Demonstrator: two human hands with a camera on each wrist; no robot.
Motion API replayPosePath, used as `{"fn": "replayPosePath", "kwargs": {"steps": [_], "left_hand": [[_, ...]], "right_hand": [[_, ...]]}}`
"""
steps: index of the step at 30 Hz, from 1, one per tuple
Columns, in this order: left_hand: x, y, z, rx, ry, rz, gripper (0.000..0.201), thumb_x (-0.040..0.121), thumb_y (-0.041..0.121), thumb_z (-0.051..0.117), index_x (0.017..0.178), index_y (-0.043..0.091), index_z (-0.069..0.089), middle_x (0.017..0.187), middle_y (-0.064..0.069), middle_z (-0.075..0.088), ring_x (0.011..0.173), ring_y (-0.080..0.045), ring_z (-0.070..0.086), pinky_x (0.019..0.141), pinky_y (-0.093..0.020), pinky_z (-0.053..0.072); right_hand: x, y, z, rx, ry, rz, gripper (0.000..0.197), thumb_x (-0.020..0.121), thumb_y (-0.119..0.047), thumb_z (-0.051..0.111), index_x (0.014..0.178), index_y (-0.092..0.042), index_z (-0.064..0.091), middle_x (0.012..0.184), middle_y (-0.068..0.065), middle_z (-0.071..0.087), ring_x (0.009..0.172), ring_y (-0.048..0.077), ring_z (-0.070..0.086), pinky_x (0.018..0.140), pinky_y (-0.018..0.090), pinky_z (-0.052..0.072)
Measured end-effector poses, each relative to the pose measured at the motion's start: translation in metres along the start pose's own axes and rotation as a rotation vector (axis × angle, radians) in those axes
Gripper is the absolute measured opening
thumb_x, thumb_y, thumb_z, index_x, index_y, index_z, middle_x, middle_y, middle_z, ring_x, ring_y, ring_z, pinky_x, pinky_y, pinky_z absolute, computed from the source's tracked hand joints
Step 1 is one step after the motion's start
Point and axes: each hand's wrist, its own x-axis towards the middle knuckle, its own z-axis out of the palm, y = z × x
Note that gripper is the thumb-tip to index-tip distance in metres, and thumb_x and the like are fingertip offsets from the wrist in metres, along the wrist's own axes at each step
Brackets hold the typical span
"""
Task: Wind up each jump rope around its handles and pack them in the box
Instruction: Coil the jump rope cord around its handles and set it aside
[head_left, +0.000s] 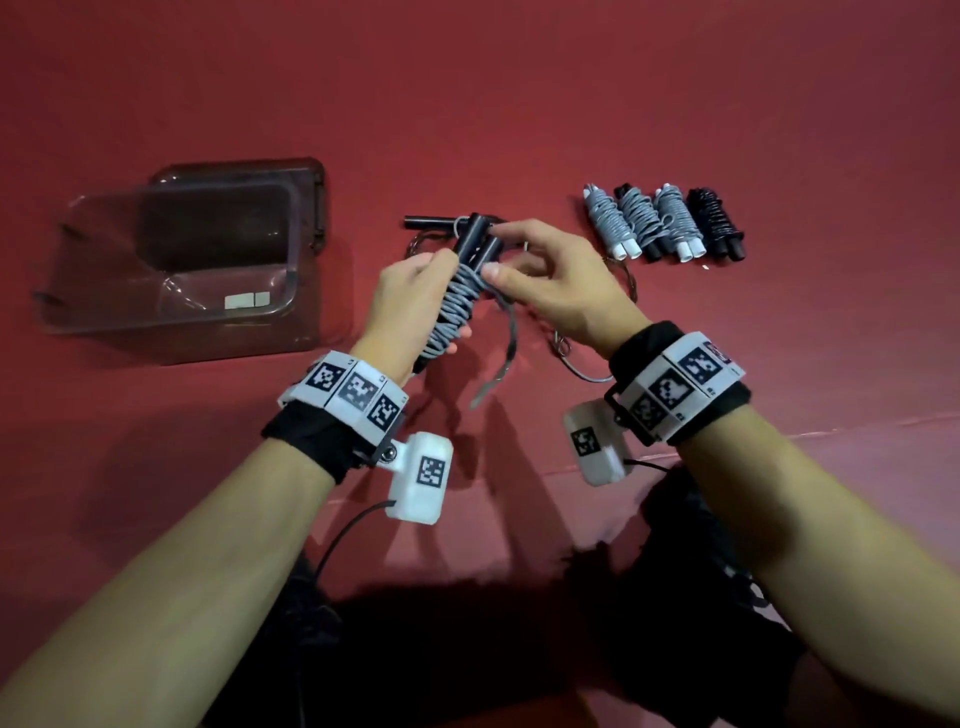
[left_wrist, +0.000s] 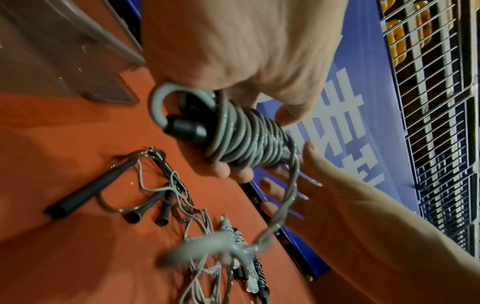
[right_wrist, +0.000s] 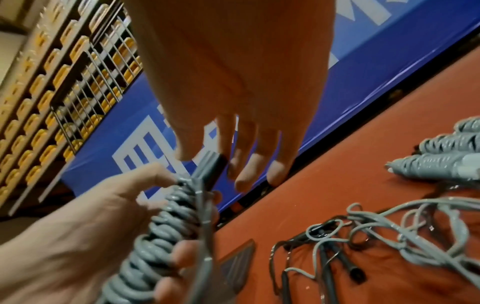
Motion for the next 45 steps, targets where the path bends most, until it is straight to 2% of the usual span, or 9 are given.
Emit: {"fn": "replayPosePath", "kwargs": {"steps": [7,11,18,22,27,31,35,39,45], "left_hand": [[0.003,0.004,0.0,-0.05,0.044,0.081,0.026,0.079,0.038,0.055,0.081,0.018,0.071,0.074,-0.019,0.069,0.054,-0.029,0.064,0.053,-0.036,0.046],[0.0,0.005,0.001,-0.047,0.031,0.065,0.024,0.085,0.035,0.057,0.083,0.015,0.07,0.068,-0.015,0.067,0.053,-0.029,0.065,0.05,-0.033,0.047],[-0.016,0.021,-0.009,-0.485,-0.515,-0.374,0.041,0.094,0.039,0.039,0.098,0.007,0.065,0.08,-0.01,0.061,0.052,-0.023,0.05,0.051,-0.027,0.042],[-0.019,0.023,-0.006,-0.534,-0.557,-0.436,0.041,0.097,0.042,0.039,0.094,0.01,0.065,0.083,-0.01,0.064,0.055,-0.023,0.054,0.055,-0.031,0.051],[-0.012,0.008,0.01,0.118,-0.09,0.144,0.025,0.098,0.052,0.057,0.109,0.03,0.059,0.104,0.003,0.069,0.09,-0.006,0.067,0.087,-0.032,0.053],[-0.016,-0.003,0.01,0.332,-0.184,0.439,0.031,0.097,0.032,0.068,0.127,0.023,0.062,0.114,0.015,0.068,0.105,0.005,0.063,0.089,-0.016,0.047],[-0.01,-0.005,0.013,0.149,-0.12,0.308,0.033,0.097,0.024,0.067,0.127,0.013,0.064,0.109,0.005,0.072,0.096,-0.004,0.068,0.086,-0.02,0.05],[-0.01,-0.001,0.011,-0.175,-0.127,0.138,0.017,0.106,0.013,0.051,0.117,0.007,0.061,0.085,-0.011,0.07,0.059,-0.025,0.066,0.051,-0.031,0.052],[-0.012,0.006,0.002,-0.292,-0.232,-0.065,0.029,0.106,0.024,0.043,0.111,0.005,0.064,0.078,-0.013,0.065,0.051,-0.025,0.056,0.041,-0.025,0.04]], "right_hand": [[-0.008,-0.008,0.007,0.332,-0.031,0.211,0.024,0.101,-0.02,0.063,0.116,-0.002,0.063,0.085,0.009,0.069,0.056,0.015,0.056,0.055,0.027,0.054],[-0.006,-0.003,0.001,0.354,-0.026,0.208,0.002,0.097,-0.012,0.067,0.098,-0.012,0.066,0.077,0.004,0.063,0.047,0.005,0.042,0.042,0.019,0.033],[-0.007,-0.003,-0.007,0.51,-0.176,0.056,0.035,0.089,-0.017,0.073,0.122,-0.01,0.063,0.105,0.005,0.069,0.081,0.007,0.065,0.073,0.023,0.049],[-0.011,-0.008,-0.004,0.414,-0.241,0.078,0.037,0.095,-0.03,0.063,0.125,-0.009,0.066,0.076,-0.002,0.06,0.058,0.007,0.046,0.051,0.017,0.032],[-0.012,-0.003,-0.005,0.409,0.058,0.212,0.009,0.084,-0.027,0.081,0.083,-0.021,0.075,0.065,-0.007,0.062,0.048,0.007,0.041,0.044,0.02,0.029],[-0.01,-0.003,-0.004,0.447,0.168,0.29,0.043,0.078,-0.034,0.087,0.07,-0.022,0.047,0.057,0.0,0.048,0.045,0.01,0.037,0.041,0.024,0.027],[-0.009,-0.009,-0.003,0.411,0.123,0.265,0.036,0.084,-0.029,0.083,0.075,-0.02,0.049,0.06,-0.001,0.049,0.045,0.01,0.04,0.04,0.021,0.03],[-0.008,-0.007,-0.008,0.449,-0.031,0.216,0.018,0.09,-0.009,0.074,0.107,-0.006,0.069,0.077,0.005,0.064,0.053,0.012,0.049,0.048,0.025,0.038],[-0.007,-0.008,-0.022,0.22,-0.102,0.184,0.005,0.093,-0.011,0.071,0.094,-0.016,0.072,0.061,-0.014,0.065,0.05,-0.001,0.048,0.047,0.015,0.035]]}}
